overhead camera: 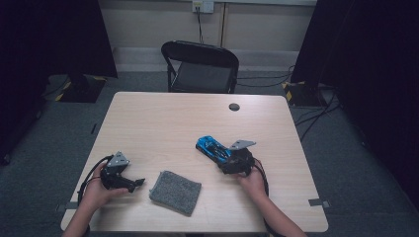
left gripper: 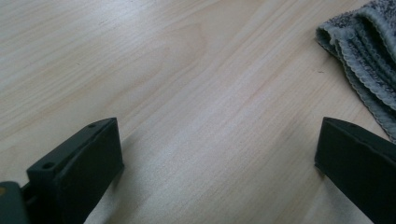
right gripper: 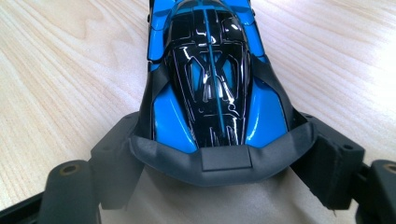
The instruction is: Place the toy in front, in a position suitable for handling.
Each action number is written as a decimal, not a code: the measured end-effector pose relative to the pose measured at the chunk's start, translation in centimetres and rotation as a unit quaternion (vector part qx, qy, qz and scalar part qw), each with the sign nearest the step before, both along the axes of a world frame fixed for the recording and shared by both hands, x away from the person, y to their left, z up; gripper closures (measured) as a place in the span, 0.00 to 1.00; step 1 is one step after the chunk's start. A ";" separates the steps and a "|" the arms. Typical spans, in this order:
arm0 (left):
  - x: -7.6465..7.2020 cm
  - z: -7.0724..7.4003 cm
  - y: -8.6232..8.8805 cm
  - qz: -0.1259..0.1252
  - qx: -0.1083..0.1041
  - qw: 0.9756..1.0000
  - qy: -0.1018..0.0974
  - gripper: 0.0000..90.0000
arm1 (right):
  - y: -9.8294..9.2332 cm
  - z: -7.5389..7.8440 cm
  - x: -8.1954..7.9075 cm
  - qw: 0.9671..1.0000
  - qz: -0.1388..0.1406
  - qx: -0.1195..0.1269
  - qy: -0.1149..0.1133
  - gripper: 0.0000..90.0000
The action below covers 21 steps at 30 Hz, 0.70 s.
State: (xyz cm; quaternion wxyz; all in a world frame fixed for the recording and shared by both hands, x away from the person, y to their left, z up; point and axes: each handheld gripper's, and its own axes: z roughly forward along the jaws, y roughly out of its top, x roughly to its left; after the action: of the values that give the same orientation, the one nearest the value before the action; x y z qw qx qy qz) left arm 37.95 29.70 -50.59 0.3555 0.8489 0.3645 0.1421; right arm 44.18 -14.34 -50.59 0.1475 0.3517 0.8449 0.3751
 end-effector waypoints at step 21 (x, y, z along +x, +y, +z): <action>-2.3 3.8 -6.4 -0.198 -0.043 0.979 -0.037 0.38 | 0.0 0.0 0.0 1.000 0.000 0.000 0.000 0.26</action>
State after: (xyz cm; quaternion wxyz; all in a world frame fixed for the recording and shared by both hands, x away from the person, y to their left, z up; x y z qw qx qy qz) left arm 35.68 23.32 -46.76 0.4258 0.8824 0.1815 0.0842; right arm 44.18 -14.34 -50.59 0.1478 0.3517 0.8449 0.3749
